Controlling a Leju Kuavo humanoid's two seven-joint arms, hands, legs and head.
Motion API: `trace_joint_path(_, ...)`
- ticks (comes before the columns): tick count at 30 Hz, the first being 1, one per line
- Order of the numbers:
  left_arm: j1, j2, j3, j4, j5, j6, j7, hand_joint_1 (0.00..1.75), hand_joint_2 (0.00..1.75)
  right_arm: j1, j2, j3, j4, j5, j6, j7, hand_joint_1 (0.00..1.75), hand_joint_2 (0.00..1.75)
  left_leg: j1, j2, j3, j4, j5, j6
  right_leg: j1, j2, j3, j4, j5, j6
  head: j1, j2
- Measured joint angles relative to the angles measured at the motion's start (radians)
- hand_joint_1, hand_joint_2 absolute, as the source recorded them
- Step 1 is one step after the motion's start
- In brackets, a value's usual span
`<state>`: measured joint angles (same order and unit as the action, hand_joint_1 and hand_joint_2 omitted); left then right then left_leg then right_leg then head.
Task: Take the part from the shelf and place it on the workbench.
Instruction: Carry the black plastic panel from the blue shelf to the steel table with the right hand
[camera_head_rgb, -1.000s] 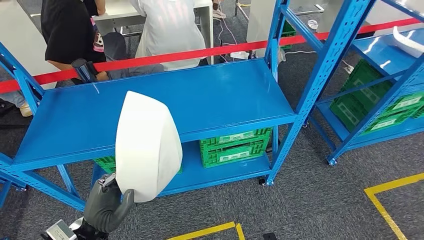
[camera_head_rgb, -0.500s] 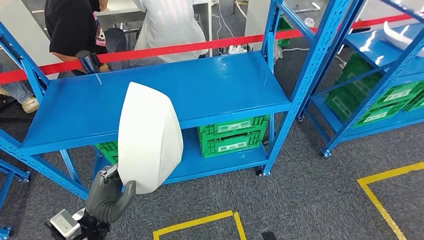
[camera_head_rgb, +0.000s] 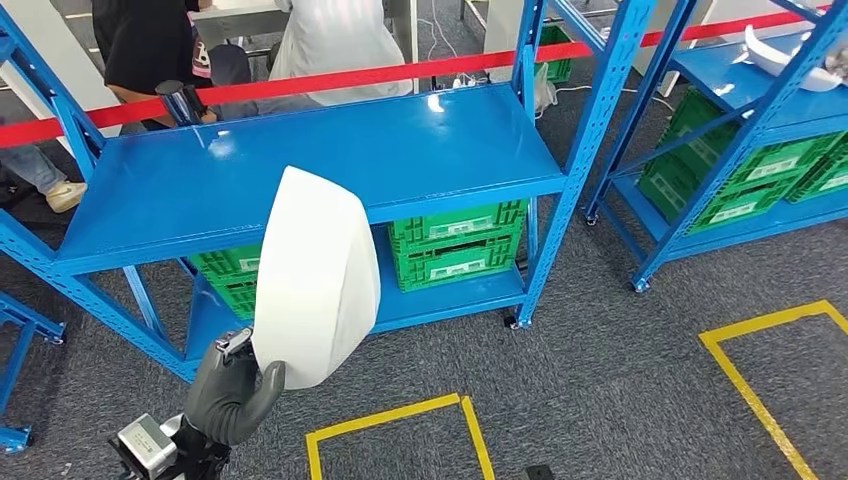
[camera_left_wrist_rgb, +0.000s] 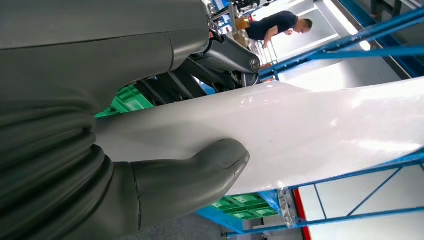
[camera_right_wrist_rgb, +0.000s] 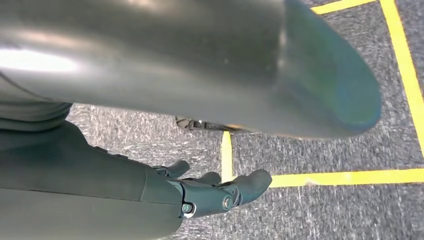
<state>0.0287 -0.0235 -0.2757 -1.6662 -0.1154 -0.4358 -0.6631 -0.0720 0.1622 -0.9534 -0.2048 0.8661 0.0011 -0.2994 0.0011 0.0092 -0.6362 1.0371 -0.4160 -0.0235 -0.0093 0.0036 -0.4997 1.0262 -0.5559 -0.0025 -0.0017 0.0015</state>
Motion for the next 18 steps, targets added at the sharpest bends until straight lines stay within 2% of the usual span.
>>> trace_joint_path(1, -0.001, 0.0, 0.0, 0.001, -0.001, -0.001, 0.002, 1.75, 1.75, 0.0, 0.0, 0.0, 0.0, -0.004, 0.002, -0.006, 0.0, 0.0, 0.002, -0.001, -0.005, 0.002, -0.003, -0.006, -0.001, -0.002, -0.008, -0.002, 0.01, -0.008, 0.0, 0.0)
trace_joint_path(2, -0.003, 0.0, 0.0, 0.003, -0.001, -0.001, 0.004, 1.75, 1.75, 0.0, 0.0, -0.001, 0.0, -0.007, 0.004, -0.01, 0.0, 0.0, 0.003, -0.003, -0.013, 0.017, -0.024, -0.012, -0.002, -0.004, -0.019, -0.004, 0.021, -0.016, -0.001, 0.0)
trace_joint_path(3, -0.007, 0.0, -0.001, 0.005, -0.002, -0.001, 0.006, 1.75, 1.75, -0.001, 0.0, -0.001, 0.001, -0.01, 0.006, -0.014, 0.0, 0.0, 0.005, -0.004, -0.026, 0.051, -0.063, -0.017, -0.004, -0.006, -0.032, -0.005, 0.033, -0.022, -0.003, 0.0)
trace_joint_path(5, -0.015, 0.0, -0.001, 0.01, -0.002, -0.001, 0.01, 1.75, 1.75, -0.002, 0.0, -0.002, 0.001, -0.014, 0.005, -0.017, 0.0, 0.0, 0.007, -0.005, -0.053, 0.163, -0.163, -0.025, -0.004, -0.007, -0.062, -0.005, 0.056, -0.027, -0.006, 0.0)
trace_joint_path(6, -0.019, 0.0, -0.002, 0.012, -0.002, -0.001, 0.012, 1.75, 1.75, -0.002, 0.0, -0.002, 0.001, -0.017, 0.005, -0.017, 0.0, 0.0, 0.008, -0.005, -0.06, 0.22, -0.19, -0.028, -0.003, -0.008, -0.077, -0.004, 0.068, -0.027, -0.006, 0.0)
trace_joint_path(7, -0.022, 0.0, -0.003, 0.015, -0.002, 0.0, 0.014, 1.75, 1.75, -0.002, 0.0, -0.003, 0.001, -0.02, 0.005, -0.017, 0.0, 0.0, 0.008, -0.005, -0.056, 0.258, -0.193, -0.03, -0.003, -0.009, -0.093, -0.003, 0.08, -0.025, -0.006, 0.0)
trace_joint_path(8, -0.025, 0.0, -0.005, 0.017, -0.002, 0.002, 0.015, 1.75, 1.75, -0.002, 0.0, -0.004, 0.001, -0.023, 0.004, -0.016, 0.0, 0.0, 0.009, -0.005, -0.039, 0.266, -0.174, -0.03, -0.003, -0.01, -0.107, -0.002, 0.092, -0.024, -0.006, 0.0)
trace_joint_path(9, -0.027, 0.0, -0.006, 0.019, -0.002, 0.004, 0.017, 1.75, 1.75, -0.002, 0.0, -0.006, 0.001, -0.026, 0.005, -0.015, 0.0, 0.0, 0.009, -0.005, -0.006, 0.241, -0.145, -0.028, -0.003, -0.011, -0.122, -0.001, 0.103, -0.021, -0.006, 0.0)
trace_joint_path(10, -0.03, 0.0, -0.007, 0.02, -0.002, 0.006, 0.019, 1.75, 1.75, -0.002, 0.0, -0.008, 0.001, -0.029, 0.006, -0.014, 0.0, 0.0, 0.009, -0.006, 0.043, 0.186, -0.122, -0.025, -0.003, -0.011, -0.134, 0.001, 0.115, -0.018, -0.006, 0.0)
trace_joint_path(11, -0.032, 0.0, -0.008, 0.02, -0.003, 0.008, 0.021, 1.75, 1.75, -0.002, 0.0, -0.009, 0.001, -0.031, 0.007, -0.013, 0.0, 0.0, 0.007, -0.006, 0.1, 0.109, -0.119, -0.021, -0.002, -0.011, -0.144, 0.003, 0.125, -0.013, -0.006, 0.0)
trace_joint_path(12, -0.034, -0.001, -0.008, 0.018, -0.003, 0.01, 0.022, 1.75, 1.75, -0.002, 0.0, -0.011, 0.001, -0.032, 0.007, -0.012, 0.0, 0.0, 0.005, -0.007, 0.149, 0.038, -0.128, -0.015, -0.001, -0.011, -0.151, 0.004, 0.136, -0.008, -0.006, 0.0)
trace_joint_path(13, -0.036, -0.002, -0.009, 0.017, -0.004, 0.012, 0.023, 1.75, 1.75, -0.002, 0.0, -0.013, 0.001, -0.032, 0.008, -0.012, 0.0, 0.0, 0.002, -0.007, 0.179, -0.014, -0.143, -0.009, 0.0, -0.011, -0.155, 0.003, 0.146, -0.002, -0.006, 0.0)
trace_joint_path(14, -0.036, -0.003, -0.01, 0.016, -0.004, 0.014, 0.024, 1.75, 1.75, -0.002, 0.0, -0.015, 0.001, -0.033, 0.008, -0.011, 0.0, 0.0, -0.001, -0.008, 0.19, -0.041, -0.153, -0.001, 0.0, -0.011, -0.157, 0.001, 0.156, 0.005, -0.005, 0.0)
trace_joint_path(16, -0.034, -0.004, -0.012, 0.015, -0.006, 0.016, 0.026, 1.75, 1.75, 0.0, 0.0, -0.02, 0.001, -0.035, 0.008, -0.01, 0.0, 0.0, -0.003, -0.006, 0.175, -0.045, -0.14, 0.018, -0.003, -0.011, -0.163, -0.002, 0.166, 0.018, -0.006, 0.0)
trace_joint_path(17, -0.033, -0.005, -0.014, 0.016, -0.008, 0.016, 0.028, 1.75, 1.75, 0.002, 0.0, -0.022, 0.001, -0.036, 0.008, -0.01, 0.0, 0.0, -0.002, -0.004, 0.164, -0.046, -0.129, 0.028, -0.004, -0.01, -0.17, 0.01, 0.146, 0.025, -0.006, 0.0)
trace_joint_path(18, -0.033, -0.007, -0.016, 0.016, -0.01, 0.016, 0.029, 1.75, 1.75, 0.003, 0.0, -0.024, 0.001, -0.036, 0.008, -0.009, 0.0, 0.0, -0.001, -0.002, 0.151, -0.047, -0.117, 0.037, -0.006, -0.009, -0.181, 0.039, 0.108, 0.03, -0.005, 0.0)
